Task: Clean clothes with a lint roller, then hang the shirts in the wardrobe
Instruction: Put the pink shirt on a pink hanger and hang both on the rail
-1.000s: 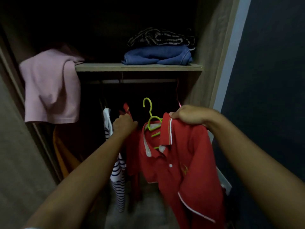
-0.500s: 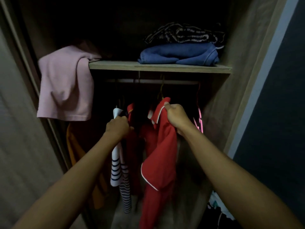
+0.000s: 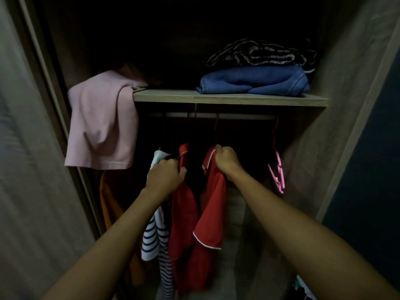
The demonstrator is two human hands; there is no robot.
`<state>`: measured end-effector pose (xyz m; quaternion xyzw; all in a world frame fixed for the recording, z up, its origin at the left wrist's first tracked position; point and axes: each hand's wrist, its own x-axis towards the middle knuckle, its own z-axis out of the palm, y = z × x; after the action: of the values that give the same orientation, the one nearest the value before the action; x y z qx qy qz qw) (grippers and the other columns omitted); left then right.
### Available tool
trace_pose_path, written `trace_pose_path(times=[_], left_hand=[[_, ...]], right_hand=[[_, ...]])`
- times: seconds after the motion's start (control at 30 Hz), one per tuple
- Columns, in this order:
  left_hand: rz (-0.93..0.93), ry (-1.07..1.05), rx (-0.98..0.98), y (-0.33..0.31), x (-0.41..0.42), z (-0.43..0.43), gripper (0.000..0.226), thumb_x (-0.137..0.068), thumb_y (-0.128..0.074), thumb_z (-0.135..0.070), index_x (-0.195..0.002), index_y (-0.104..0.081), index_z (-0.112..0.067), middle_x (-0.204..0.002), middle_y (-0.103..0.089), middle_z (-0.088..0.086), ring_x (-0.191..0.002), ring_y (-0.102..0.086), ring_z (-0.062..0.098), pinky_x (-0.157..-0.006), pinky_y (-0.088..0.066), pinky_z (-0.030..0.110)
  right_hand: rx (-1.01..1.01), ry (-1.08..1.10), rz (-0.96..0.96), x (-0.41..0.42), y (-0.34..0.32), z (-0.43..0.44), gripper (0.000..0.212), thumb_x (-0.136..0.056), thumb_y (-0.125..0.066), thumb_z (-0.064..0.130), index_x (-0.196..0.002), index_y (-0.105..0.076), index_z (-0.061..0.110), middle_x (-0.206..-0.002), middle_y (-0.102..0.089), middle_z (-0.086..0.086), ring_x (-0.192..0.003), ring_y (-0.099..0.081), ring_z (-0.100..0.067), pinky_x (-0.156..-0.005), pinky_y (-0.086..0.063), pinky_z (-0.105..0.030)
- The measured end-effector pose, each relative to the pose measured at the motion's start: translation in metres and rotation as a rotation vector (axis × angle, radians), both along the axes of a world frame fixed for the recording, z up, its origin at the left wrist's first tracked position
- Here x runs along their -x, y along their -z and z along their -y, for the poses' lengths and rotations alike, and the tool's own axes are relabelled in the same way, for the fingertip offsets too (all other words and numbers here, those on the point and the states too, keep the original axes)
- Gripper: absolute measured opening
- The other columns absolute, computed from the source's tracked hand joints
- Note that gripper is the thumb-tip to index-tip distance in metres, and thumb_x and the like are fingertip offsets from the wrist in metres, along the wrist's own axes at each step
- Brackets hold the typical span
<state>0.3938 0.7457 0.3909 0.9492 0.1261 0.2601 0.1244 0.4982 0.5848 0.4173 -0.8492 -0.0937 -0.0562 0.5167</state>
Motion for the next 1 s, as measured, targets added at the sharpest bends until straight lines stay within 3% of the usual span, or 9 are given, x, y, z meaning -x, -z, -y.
trace_pose_path(times=[0.2,0.3,0.37,0.47,0.57,0.63,0.73,0.83,1.0], left_hand=[[0.088,0.101,-0.03,-0.047,0.021,-0.016,0.036,-0.091,-0.056,-0.051,-0.083,-0.065,-0.017,-0.092,-0.07,0.018,-0.095,-0.065,0.041,-0.076,-0.051,0.04],[0.286,0.19,-0.028,-0.104,0.037,-0.035,0.037,-0.089,-0.056,-0.05,-0.071,-0.057,-0.019,-0.074,-0.068,0.01,-0.078,-0.065,0.035,-0.063,-0.047,0.037],[0.468,0.21,-0.059,-0.144,0.044,-0.053,0.033,-0.088,-0.055,-0.047,-0.072,-0.057,-0.019,-0.071,-0.066,0.009,-0.073,-0.063,0.033,-0.058,-0.042,0.035],[0.608,0.177,-0.143,-0.195,0.04,-0.087,0.029,-0.09,-0.057,-0.041,-0.09,-0.064,-0.013,-0.089,-0.069,0.013,-0.089,-0.063,0.034,-0.072,-0.047,0.041],[0.357,-0.038,-0.179,-0.226,0.021,-0.119,0.051,-0.093,-0.058,-0.047,-0.119,-0.06,-0.003,-0.119,-0.061,0.025,-0.113,-0.055,0.042,-0.088,-0.046,0.045],[0.173,-0.101,-0.106,-0.234,0.012,-0.133,0.064,-0.089,-0.061,-0.055,-0.125,-0.06,-0.002,-0.127,-0.06,0.026,-0.116,-0.057,0.044,-0.091,-0.048,0.043],[0.064,-0.069,-0.133,-0.237,0.006,-0.142,0.059,-0.089,-0.066,-0.047,-0.129,-0.058,-0.004,-0.132,-0.057,0.024,-0.118,-0.058,0.044,-0.091,-0.049,0.042],[0.1,0.017,-0.257,-0.237,0.015,-0.143,0.033,-0.093,-0.06,-0.024,-0.121,-0.06,-0.007,-0.124,-0.059,0.022,-0.109,-0.06,0.042,-0.08,-0.045,0.042],[0.139,0.285,-0.225,-0.227,0.056,-0.151,0.026,-0.094,-0.06,-0.033,-0.089,-0.073,-0.012,-0.094,-0.068,0.011,-0.089,-0.062,0.031,-0.076,-0.053,0.04]], right_hand=[[0.293,-0.073,0.004,0.008,-0.021,-0.002,0.043,-0.105,-0.043,0.028,-0.093,-0.066,-0.006,-0.096,-0.065,-0.025,-0.09,-0.064,-0.032,-0.078,-0.048,-0.033],[0.482,-0.178,-0.059,0.027,-0.055,-0.006,0.036,-0.102,-0.05,0.028,-0.089,-0.069,0.001,-0.077,-0.068,-0.012,-0.064,-0.064,-0.023,-0.057,-0.054,-0.032],[0.486,-0.261,-0.05,0.043,-0.085,-0.016,0.031,-0.102,-0.052,0.029,-0.091,-0.068,0.006,-0.079,-0.071,-0.008,-0.06,-0.062,-0.018,-0.053,-0.052,-0.028],[0.382,-0.412,0.076,0.066,-0.131,-0.042,0.031,-0.101,-0.053,0.032,-0.091,-0.07,0.009,-0.077,-0.074,-0.006,-0.057,-0.061,-0.016,-0.05,-0.05,-0.026],[0.292,-0.498,0.246,0.083,-0.17,-0.074,0.031,-0.099,-0.053,0.031,-0.087,-0.073,0.01,-0.066,-0.073,-0.001,-0.045,-0.056,-0.009,-0.038,-0.04,-0.019],[0.234,-0.492,0.334,0.084,-0.191,-0.095,0.031,-0.098,-0.055,0.03,-0.083,-0.074,0.01,-0.06,-0.069,-0.001,-0.039,-0.049,-0.008,-0.037,-0.034,-0.017],[0.21,-0.402,0.413,0.076,-0.217,-0.119,0.036,-0.099,-0.057,0.036,-0.076,-0.075,0.014,-0.053,-0.067,0.0,-0.038,-0.047,-0.006,-0.038,-0.035,-0.016],[0.238,-0.254,0.409,0.061,-0.234,-0.135,0.038,-0.098,-0.058,0.04,-0.073,-0.074,0.017,-0.051,-0.065,0.004,-0.039,-0.05,-0.003,-0.04,-0.037,-0.02],[0.321,-0.055,0.298,0.041,-0.25,-0.158,0.057,-0.091,-0.051,0.064,-0.078,-0.069,0.012,-0.057,-0.067,-0.002,-0.041,-0.055,-0.016,-0.038,-0.039,-0.019]])
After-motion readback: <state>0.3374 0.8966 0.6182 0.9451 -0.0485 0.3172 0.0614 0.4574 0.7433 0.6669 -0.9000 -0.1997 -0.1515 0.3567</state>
